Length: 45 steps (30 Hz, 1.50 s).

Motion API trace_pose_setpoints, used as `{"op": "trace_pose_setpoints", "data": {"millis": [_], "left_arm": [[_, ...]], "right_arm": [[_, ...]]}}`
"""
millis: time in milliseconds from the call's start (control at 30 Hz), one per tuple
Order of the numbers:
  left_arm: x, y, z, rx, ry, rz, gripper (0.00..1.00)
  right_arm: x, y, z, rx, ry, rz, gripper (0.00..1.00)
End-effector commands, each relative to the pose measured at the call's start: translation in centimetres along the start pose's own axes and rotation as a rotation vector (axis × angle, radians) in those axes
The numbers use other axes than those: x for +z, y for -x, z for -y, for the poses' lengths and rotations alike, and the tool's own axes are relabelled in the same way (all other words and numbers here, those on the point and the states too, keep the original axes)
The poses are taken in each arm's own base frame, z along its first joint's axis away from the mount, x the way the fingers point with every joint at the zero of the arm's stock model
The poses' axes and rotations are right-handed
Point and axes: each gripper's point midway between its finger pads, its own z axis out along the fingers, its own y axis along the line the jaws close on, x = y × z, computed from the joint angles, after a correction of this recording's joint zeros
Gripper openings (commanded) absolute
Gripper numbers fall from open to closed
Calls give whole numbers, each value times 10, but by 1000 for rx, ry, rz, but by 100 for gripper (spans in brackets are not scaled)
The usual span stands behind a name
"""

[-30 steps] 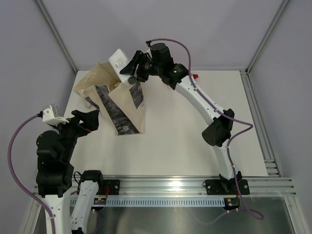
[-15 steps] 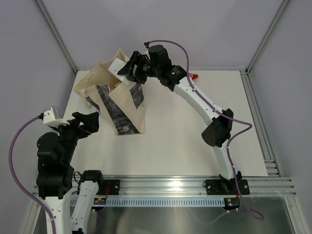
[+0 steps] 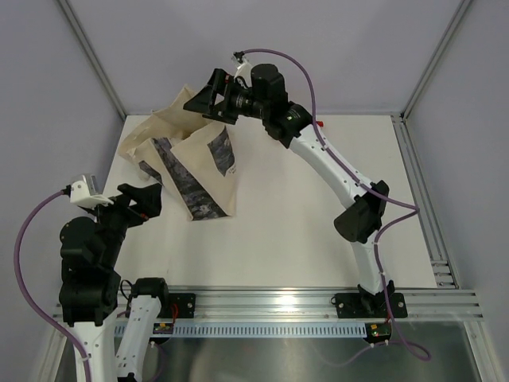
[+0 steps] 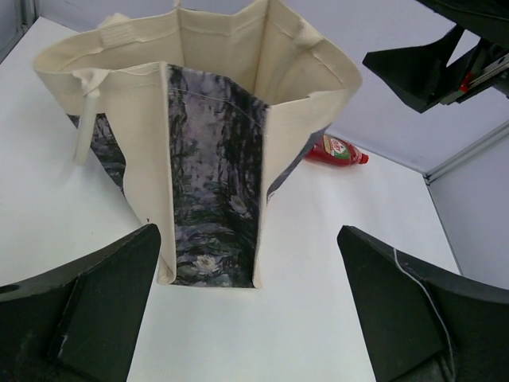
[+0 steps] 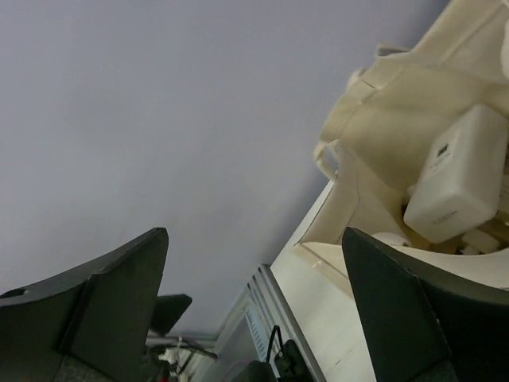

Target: Place the personal care products into the canvas bag

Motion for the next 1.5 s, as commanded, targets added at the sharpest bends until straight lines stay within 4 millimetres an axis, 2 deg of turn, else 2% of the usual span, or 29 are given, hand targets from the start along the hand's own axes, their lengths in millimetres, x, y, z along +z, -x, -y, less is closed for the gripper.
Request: {"op": "trace_pose_setpoints", "data": {"millis": [0, 33, 67, 100, 133, 167, 200, 267, 300, 333, 367, 400, 433, 467, 500, 567, 633, 667, 700, 733, 767, 900, 933, 967, 1033, 1067, 1167, 1333, 1467], "left_arm": [[-1, 8, 14, 32, -75, 19, 99], [-1, 8, 17, 34, -86, 15, 99], [0, 5, 20, 39, -105, 2, 99], [1, 4, 21, 42, -117, -5, 99], [3, 2, 22, 42, -126, -11, 99], [4, -2, 25, 41, -147, -30, 99], [5, -4, 27, 43, -163, -38, 99], [9, -11, 30, 34, -191, -64, 99], [13, -14, 30, 31, -195, -79, 99], [16, -16, 30, 27, -198, -87, 99], [18, -21, 30, 20, -206, -105, 99], [22, -24, 30, 14, -207, -120, 99], [25, -24, 30, 11, -213, -120, 99], [28, -28, 31, 8, -223, -135, 99], [30, -28, 31, 6, -225, -140, 99], [38, -31, 32, -3, -232, -156, 99], [45, -32, 32, -10, -233, -166, 99], [47, -33, 33, -15, -239, -175, 99], [48, -33, 34, -17, -241, -178, 99], [52, -34, 34, -22, -241, -187, 99], [52, -35, 35, -26, -245, -193, 99], [58, -37, 35, -42, -240, -217, 99], [59, -38, 34, -47, -235, -224, 99], [59, -39, 33, -51, -229, -228, 99], [60, -41, 31, -58, -216, -235, 99], [60, -42, 29, -60, -205, -237, 99], [60, -45, 24, -72, -178, -241, 99], [63, -49, 19, -95, -151, -247, 99], [67, -48, 18, -103, -137, -255, 99]], "right_arm": [[-38, 11, -71, -267, 289, -21, 100], [-41, 9, -66, -318, 323, -45, 99], [-50, 22, -67, -372, 373, -26, 100], [-61, 13, -68, -416, 452, -92, 100], [-62, 12, -53, -467, 459, -107, 99], [-69, 26, -35, -492, 424, -100, 99], [-73, 26, -24, -532, 419, -122, 99], [-80, 28, 23, -668, 312, -172, 100], [-86, 45, 46, -743, 232, -153, 99], [-94, 41, 80, -880, 150, -215, 99], [-97, 43, 108, -933, 76, -250, 100], [-104, 57, 138, -1017, -43, -268, 99], [-111, 62, 165, -1185, -100, -333, 99], [-119, 56, 199, -1197, -179, -421, 100], [-129, 62, 234, -1246, -302, -486, 99], [-145, 76, 287, -1313, -404, -567, 100], [-164, 99, 319, -1342, -468, -590, 99], [-164, 96, 346, -1321, -474, -627, 100], [-164, 112, 349, -1388, -480, -622, 99], [-166, 113, 359, -1405, -482, -647, 100], [-163, 107, 383, -1413, -472, -687, 100], [-141, 106, 411, -1580, -395, -713, 100], [-134, 112, 415, -1621, -401, -697, 99], [-129, 101, 436, -1627, -393, -736, 100], [-118, 109, 443, -1701, -422, -749, 100], [-112, 101, 460, -1694, -420, -763, 99], [-101, 115, 472, -1721, -487, -690, 100], [-93, 106, 499, -1739, -493, -695, 100], [-93, 98, 512, -1769, -451, -731, 99]]}}
